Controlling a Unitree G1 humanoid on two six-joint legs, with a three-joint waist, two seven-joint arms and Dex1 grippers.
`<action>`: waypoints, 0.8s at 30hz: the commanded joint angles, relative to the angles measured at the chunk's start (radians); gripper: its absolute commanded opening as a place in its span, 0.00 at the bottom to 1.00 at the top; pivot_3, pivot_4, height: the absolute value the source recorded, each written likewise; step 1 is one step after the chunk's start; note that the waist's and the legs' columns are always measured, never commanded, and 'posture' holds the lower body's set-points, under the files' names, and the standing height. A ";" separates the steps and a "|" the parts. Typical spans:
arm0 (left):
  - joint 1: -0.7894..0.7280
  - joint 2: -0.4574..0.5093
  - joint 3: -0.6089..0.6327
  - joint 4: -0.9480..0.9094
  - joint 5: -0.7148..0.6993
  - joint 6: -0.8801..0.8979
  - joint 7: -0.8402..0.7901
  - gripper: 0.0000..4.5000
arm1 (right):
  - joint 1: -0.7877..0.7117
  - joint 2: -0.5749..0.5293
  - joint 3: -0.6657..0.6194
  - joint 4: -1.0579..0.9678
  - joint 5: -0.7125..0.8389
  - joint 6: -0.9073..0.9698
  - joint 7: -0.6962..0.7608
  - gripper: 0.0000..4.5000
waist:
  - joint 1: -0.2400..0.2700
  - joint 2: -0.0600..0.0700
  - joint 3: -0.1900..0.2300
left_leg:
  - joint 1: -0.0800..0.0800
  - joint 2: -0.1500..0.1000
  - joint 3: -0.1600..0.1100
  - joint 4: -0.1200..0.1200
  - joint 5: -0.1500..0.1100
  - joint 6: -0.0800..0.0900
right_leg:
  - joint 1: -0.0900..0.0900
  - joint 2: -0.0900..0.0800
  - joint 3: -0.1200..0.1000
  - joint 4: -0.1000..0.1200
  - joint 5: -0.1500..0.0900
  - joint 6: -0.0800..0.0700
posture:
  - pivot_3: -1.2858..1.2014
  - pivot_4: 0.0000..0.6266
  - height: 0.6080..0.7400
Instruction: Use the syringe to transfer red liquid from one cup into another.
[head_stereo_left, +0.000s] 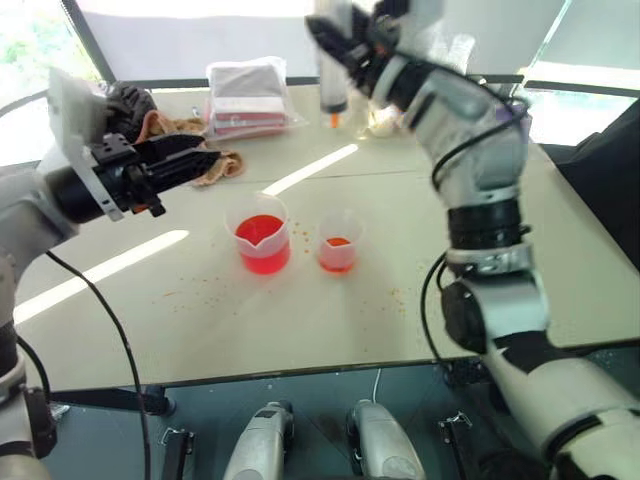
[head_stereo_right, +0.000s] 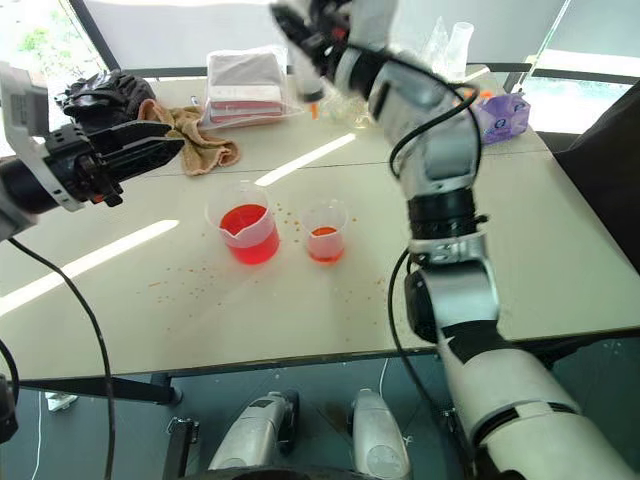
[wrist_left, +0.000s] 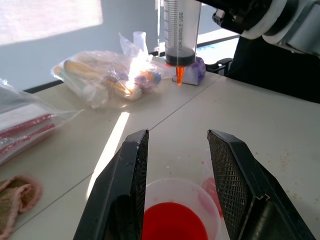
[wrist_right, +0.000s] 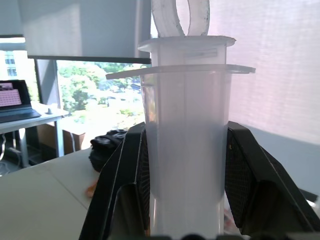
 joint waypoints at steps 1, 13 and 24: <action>-0.038 0.036 0.067 0.014 -0.011 0.007 0.011 0.43 | 0.034 0.083 0.043 -0.092 0.041 -0.084 0.050 0.31 | 0.002 0.000 0.000 | 0.000 0.000 0.000 0.000 0.000 0.000 | 0.000 0.000 0.000 0.000 0.000 0.000 | 0.52 0.24 0.97; -0.020 0.071 0.116 -0.011 -0.035 0.055 0.030 0.43 | 0.242 0.221 0.187 -0.109 0.009 -0.144 0.086 0.31 | 0.018 0.000 0.000 | 0.000 0.000 0.000 0.000 0.000 -0.001 | -0.001 0.000 0.001 0.000 0.001 0.000 | 0.52 0.24 0.97; -0.126 -0.016 -0.045 0.064 0.064 -0.010 -0.002 0.43 | 0.383 0.227 0.272 -0.116 -0.046 -0.190 0.113 0.31 | 0.021 -0.001 -0.001 | 0.000 0.000 0.000 0.000 0.000 -0.001 | -0.001 0.000 0.002 0.000 0.001 -0.001 | 0.52 0.24 0.97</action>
